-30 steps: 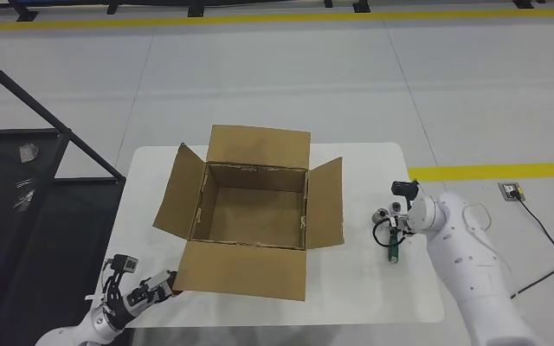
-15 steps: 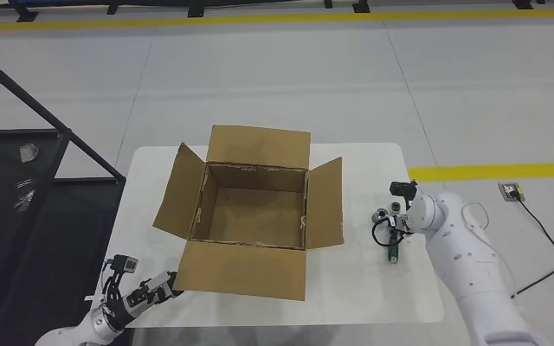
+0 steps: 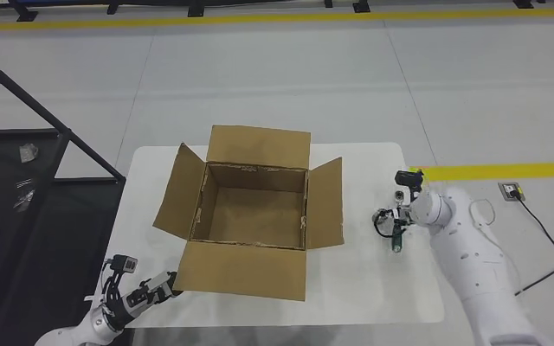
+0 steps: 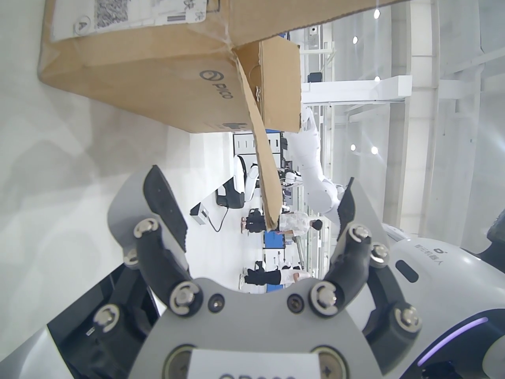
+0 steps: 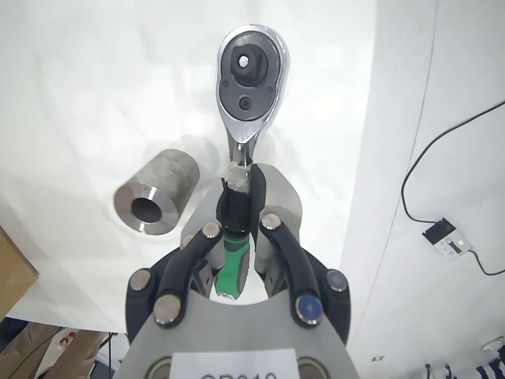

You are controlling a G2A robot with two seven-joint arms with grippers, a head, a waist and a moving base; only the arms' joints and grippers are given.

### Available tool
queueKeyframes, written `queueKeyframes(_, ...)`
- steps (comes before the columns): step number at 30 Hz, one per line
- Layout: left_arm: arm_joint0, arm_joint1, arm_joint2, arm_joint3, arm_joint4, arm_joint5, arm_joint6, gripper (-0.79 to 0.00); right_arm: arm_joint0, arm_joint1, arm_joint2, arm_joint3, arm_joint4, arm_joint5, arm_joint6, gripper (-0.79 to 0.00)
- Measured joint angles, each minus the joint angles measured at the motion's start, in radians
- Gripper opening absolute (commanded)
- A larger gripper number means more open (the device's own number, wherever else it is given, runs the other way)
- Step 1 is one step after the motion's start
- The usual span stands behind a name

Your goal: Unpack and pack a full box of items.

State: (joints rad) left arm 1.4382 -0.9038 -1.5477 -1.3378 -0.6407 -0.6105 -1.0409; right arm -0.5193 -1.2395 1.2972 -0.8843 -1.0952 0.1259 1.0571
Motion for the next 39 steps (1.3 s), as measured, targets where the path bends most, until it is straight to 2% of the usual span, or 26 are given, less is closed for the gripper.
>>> queueKeyframes(3, 0.000, -0.001, -0.002, -0.003, 0.002, 0.001, -0.002, 0.000, -0.078, 0.017, 0.040, -0.208, -0.053, 0.058, -0.021, -0.785)
queueKeyframes(10, 0.000, -0.004, 0.000, -0.013, 0.015, 0.001, -0.003, 0.000, -0.331, 0.043, 0.101, -0.875, -0.205, 0.142, 0.001, -0.785)
queueKeyframes(14, 0.003, -0.006, 0.001, -0.012, 0.008, -0.005, -0.001, 0.000, -0.360, 0.037, 0.046, -1.088, -0.251, 0.137, -0.027, -0.785)
queueKeyframes(18, 0.012, -0.010, -0.003, -0.008, -0.016, -0.030, 0.002, 0.000, -0.316, 0.025, -0.053, -1.159, -0.251, 0.090, -0.062, -0.785)
queueKeyframes(21, 0.023, -0.011, -0.016, -0.001, -0.040, -0.046, 0.004, 0.000, -0.232, 0.008, -0.158, -1.123, -0.236, 0.042, -0.055, -0.785)
queueKeyframes(27, 0.055, -0.011, -0.059, 0.016, -0.101, -0.077, -0.010, 0.000, 0.020, -0.061, -0.404, -0.879, -0.146, 0.000, -0.047, -0.785)
queueKeyframes(30, 0.072, -0.011, -0.076, 0.019, -0.124, -0.089, -0.022, 0.000, 0.153, -0.116, -0.533, -0.698, -0.071, -0.014, -0.073, -0.785)
queueKeyframes(34, 0.090, -0.012, -0.094, 0.024, -0.149, -0.100, -0.033, 0.000, 0.306, -0.212, -0.698, -0.422, 0.038, -0.031, -0.123, -0.785)
queueKeyframes(39, 0.102, -0.014, -0.111, 0.030, -0.176, -0.104, -0.050, 0.000, 0.398, -0.334, -0.842, -0.119, 0.174, -0.122, -0.186, -0.785)
